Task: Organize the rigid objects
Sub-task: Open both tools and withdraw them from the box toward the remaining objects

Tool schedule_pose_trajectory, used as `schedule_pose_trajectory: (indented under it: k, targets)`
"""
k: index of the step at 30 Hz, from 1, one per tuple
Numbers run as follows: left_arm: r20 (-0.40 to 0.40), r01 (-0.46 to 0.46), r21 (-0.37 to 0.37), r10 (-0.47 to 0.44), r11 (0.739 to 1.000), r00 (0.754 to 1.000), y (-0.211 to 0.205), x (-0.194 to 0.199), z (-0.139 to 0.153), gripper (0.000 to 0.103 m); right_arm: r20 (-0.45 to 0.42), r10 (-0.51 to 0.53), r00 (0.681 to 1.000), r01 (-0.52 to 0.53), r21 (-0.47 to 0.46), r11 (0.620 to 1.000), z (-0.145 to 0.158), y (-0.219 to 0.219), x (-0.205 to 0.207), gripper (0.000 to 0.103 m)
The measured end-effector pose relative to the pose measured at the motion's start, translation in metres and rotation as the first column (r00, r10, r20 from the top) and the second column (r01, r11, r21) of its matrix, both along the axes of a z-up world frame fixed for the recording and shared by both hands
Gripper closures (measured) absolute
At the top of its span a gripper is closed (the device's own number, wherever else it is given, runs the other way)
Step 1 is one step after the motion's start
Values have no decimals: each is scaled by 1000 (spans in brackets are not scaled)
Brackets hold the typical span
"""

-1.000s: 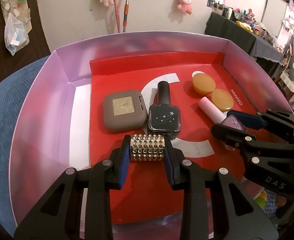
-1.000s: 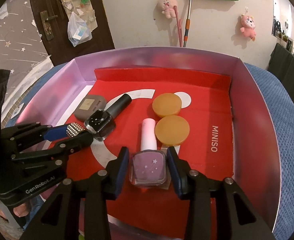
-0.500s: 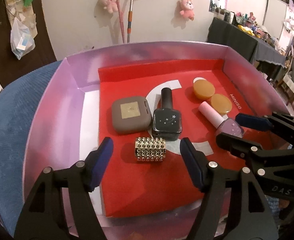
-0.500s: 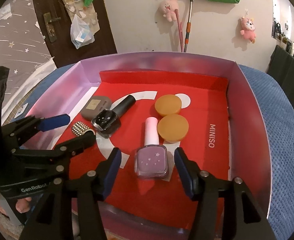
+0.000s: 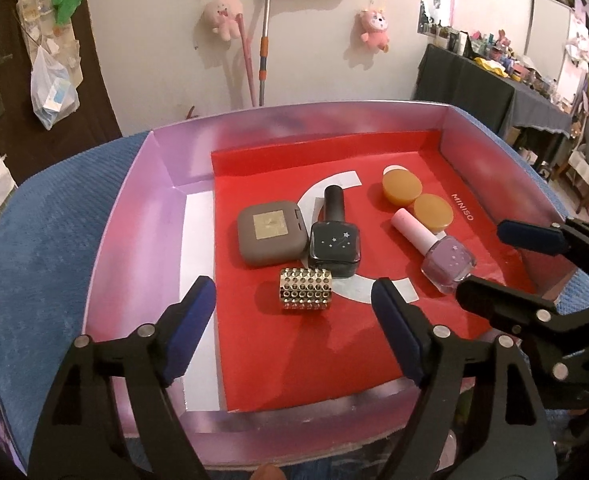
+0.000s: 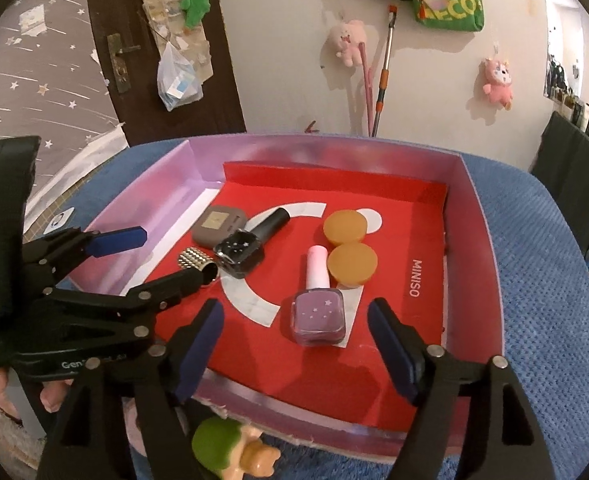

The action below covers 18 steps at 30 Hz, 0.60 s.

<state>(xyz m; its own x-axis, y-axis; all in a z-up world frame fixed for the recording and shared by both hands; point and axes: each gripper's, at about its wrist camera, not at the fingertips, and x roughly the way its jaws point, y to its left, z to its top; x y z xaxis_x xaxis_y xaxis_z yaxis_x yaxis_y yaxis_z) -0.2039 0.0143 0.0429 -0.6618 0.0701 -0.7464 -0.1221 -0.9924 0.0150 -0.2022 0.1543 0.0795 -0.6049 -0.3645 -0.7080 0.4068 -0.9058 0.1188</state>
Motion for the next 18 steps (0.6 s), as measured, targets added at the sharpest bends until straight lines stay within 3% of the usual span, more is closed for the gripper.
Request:
schedule_pose_trajectory:
  k: [3, 5, 18]
  targets:
    - [-20, 0, -26, 0, 1000, 1000, 2, 5, 4, 18, -11, 6, 1000, -6, -15, 1000, 5, 2, 6, 21]
    - [-39, 1, -34, -3, 999, 999, 3, 10, 8, 8, -20, 7, 1000, -8, -29, 1000, 8, 5, 10, 17]
    - [-82, -2, -31, 0, 1000, 997, 0, 29, 20, 5, -88, 8, 996, -11, -35, 999, 23, 10, 39, 6]
